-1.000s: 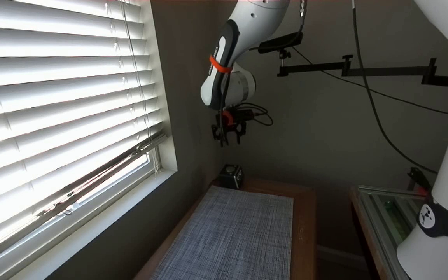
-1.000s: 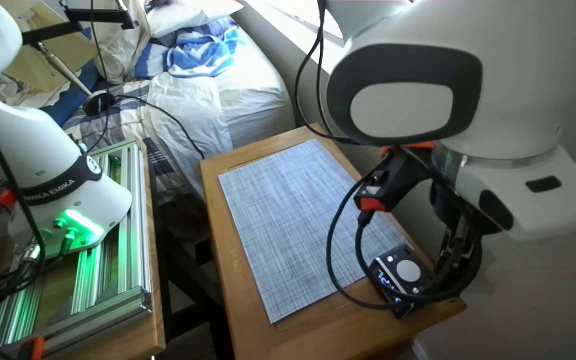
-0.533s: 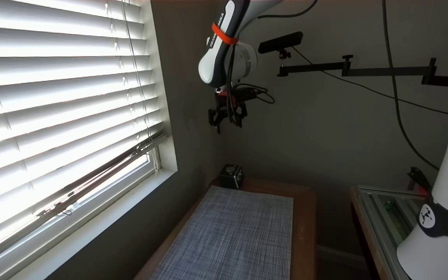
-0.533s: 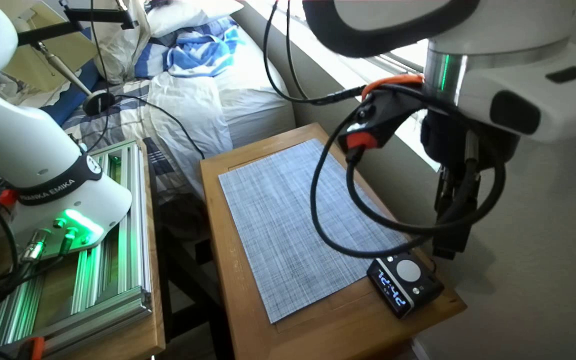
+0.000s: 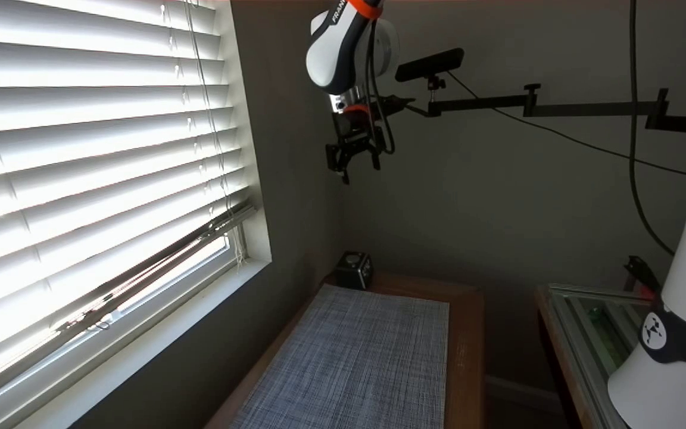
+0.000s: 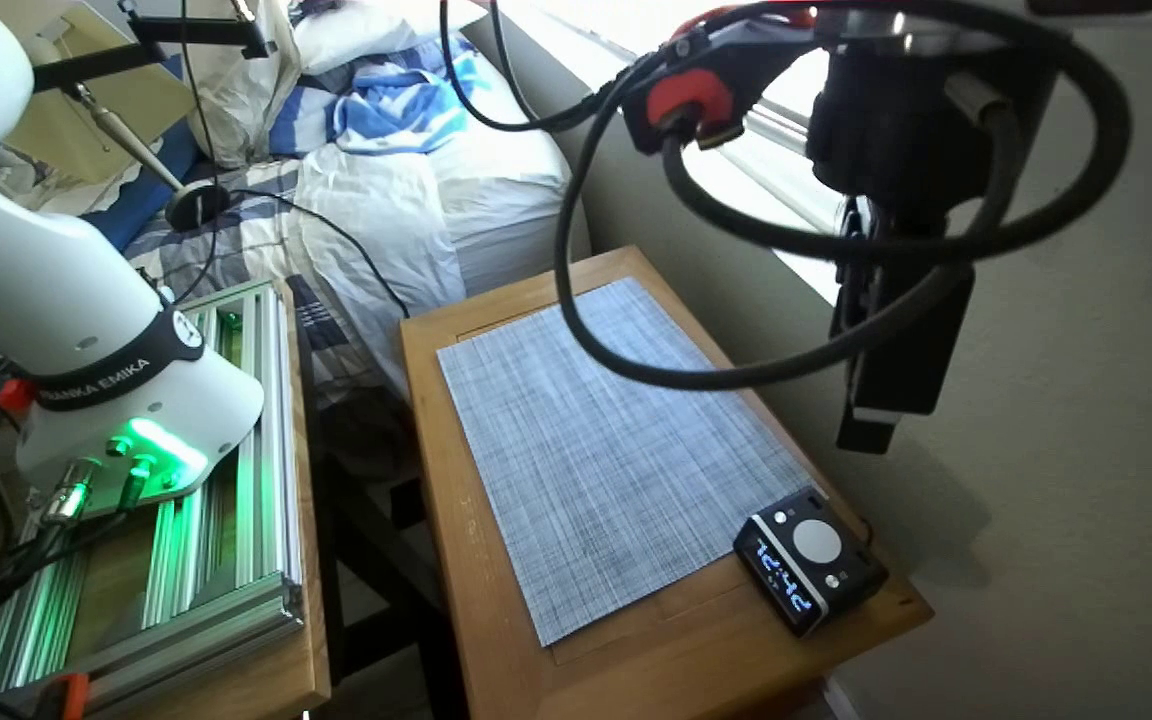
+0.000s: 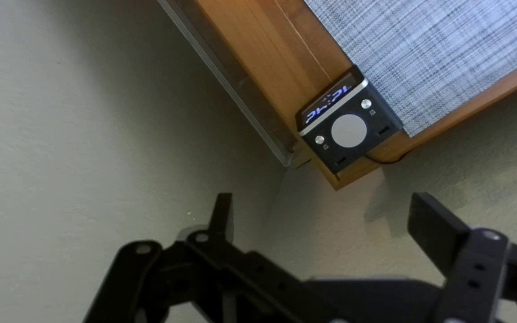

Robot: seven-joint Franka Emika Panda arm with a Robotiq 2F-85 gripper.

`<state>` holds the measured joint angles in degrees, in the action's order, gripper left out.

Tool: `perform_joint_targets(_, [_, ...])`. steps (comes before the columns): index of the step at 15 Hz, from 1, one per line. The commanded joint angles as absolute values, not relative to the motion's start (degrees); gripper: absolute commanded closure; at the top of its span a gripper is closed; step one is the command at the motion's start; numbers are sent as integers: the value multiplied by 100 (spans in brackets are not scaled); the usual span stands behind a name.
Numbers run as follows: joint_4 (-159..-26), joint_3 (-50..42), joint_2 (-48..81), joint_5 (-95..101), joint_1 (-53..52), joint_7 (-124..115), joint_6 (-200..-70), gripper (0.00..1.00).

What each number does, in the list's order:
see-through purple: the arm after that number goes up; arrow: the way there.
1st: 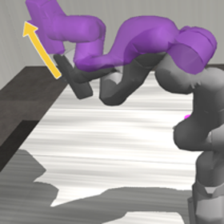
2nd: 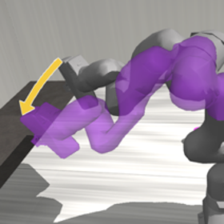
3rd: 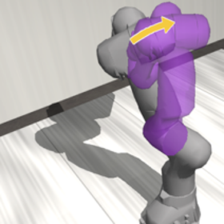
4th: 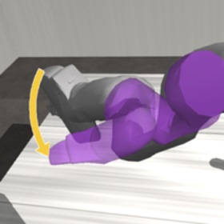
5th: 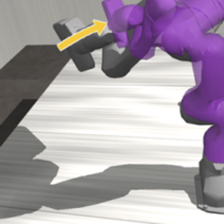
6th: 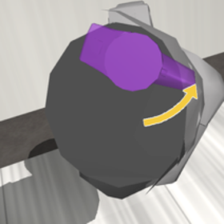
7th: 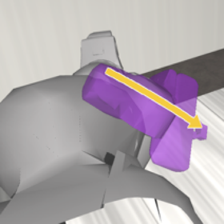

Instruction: Press the right button on the alarm clock

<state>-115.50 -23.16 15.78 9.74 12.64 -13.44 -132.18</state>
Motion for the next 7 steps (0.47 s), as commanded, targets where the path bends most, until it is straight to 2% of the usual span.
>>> perform_joint_targets(1, [-11846,-2198,1045,1371,1347,-962,-12940,0])
perform_joint_targets(7, [-11722,-2108,1127,1242,1418,-929,-12950,0])
